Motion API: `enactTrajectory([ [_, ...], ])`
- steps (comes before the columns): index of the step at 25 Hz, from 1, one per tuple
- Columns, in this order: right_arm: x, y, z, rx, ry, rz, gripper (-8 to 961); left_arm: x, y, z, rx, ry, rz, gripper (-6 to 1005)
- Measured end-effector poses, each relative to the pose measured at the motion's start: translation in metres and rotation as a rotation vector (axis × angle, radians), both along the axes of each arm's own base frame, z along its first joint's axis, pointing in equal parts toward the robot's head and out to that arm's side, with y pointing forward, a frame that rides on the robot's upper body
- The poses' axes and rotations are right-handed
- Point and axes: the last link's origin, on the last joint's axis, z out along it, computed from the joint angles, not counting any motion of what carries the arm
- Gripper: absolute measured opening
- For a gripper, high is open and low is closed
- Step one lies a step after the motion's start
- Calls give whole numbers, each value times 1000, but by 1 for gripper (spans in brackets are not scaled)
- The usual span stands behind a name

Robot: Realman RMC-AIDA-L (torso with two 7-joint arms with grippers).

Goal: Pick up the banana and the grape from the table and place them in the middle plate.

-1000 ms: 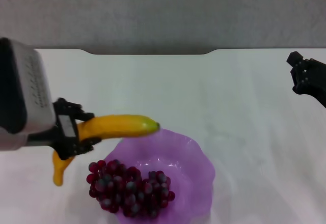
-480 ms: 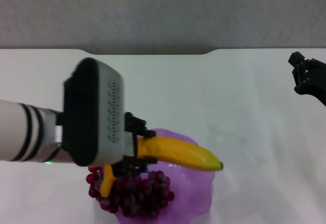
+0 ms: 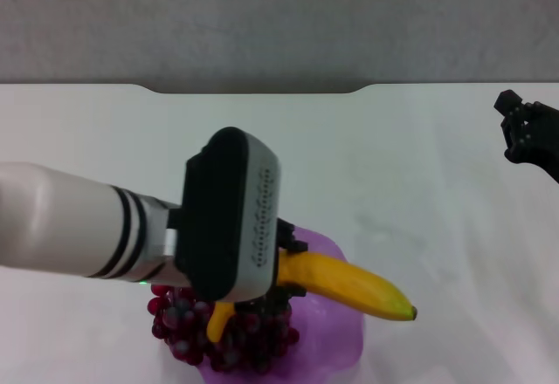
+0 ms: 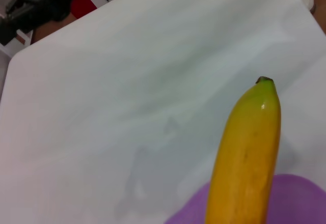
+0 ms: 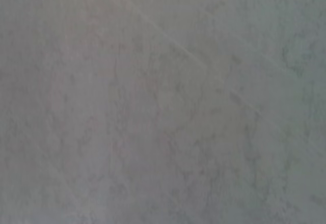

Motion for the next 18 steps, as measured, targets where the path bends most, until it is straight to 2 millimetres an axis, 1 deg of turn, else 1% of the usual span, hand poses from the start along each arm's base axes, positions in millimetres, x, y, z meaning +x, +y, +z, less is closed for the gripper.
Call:
enactTrajectory([
  [8,-2,2,-1,-2,0,6,9,10,13,-16,26,-9,-52,618],
  [14,-2,1,-1,-2,0,4,9,9,21,-15,64,-33,-39,630],
  [18,-1,0,-1,-2,0,2,9,5,22,-15,71,-31,-27,638],
])
